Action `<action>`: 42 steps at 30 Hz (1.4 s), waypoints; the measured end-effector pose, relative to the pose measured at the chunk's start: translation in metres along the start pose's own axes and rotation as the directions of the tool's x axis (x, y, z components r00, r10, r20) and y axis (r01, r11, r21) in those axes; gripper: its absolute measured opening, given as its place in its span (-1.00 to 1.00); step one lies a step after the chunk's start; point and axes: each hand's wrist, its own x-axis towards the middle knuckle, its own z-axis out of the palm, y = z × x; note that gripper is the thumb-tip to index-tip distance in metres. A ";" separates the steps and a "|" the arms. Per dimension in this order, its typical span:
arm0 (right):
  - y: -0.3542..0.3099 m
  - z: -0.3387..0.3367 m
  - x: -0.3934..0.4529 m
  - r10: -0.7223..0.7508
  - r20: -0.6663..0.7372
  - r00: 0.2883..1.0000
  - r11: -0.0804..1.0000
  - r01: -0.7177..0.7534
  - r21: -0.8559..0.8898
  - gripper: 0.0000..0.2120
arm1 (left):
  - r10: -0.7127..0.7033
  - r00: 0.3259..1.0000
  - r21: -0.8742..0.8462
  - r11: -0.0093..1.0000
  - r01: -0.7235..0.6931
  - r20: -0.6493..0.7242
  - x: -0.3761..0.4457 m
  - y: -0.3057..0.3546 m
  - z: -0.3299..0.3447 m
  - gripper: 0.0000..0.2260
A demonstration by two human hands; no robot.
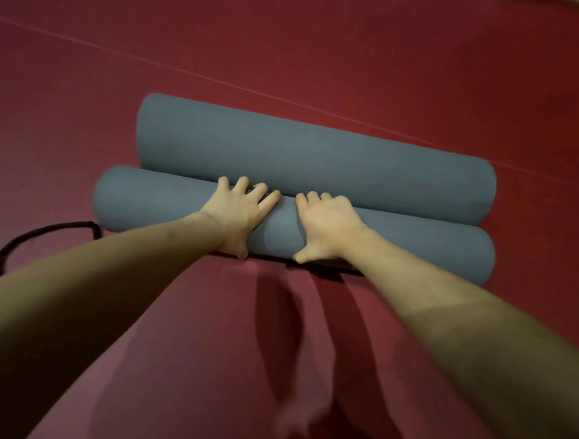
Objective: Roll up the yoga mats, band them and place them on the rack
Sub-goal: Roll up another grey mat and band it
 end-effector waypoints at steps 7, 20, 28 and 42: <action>-0.022 -0.008 -0.040 -0.033 0.105 0.994 0.999 0.037 -0.036 -0.14 | 0.030 0.999 -0.135 0.990 -0.029 0.010 -0.042 0.028 0.002 0.03; 0.002 0.008 -0.002 0.368 0.217 0.904 0.834 -0.424 0.352 -0.33 | 0.052 0.998 -0.302 0.951 -0.060 -0.035 -0.026 0.000 -0.005 -0.04; 0.020 0.019 0.009 0.347 0.153 0.925 0.827 -0.379 0.415 -0.37 | -0.125 0.990 -0.460 0.884 0.084 -0.059 -0.010 -0.012 0.006 -0.41; 0.013 0.032 -0.001 0.216 0.018 0.976 0.974 -0.217 0.062 0.21 | -0.331 0.942 -0.530 0.809 0.256 -0.050 0.026 -0.009 0.002 -0.59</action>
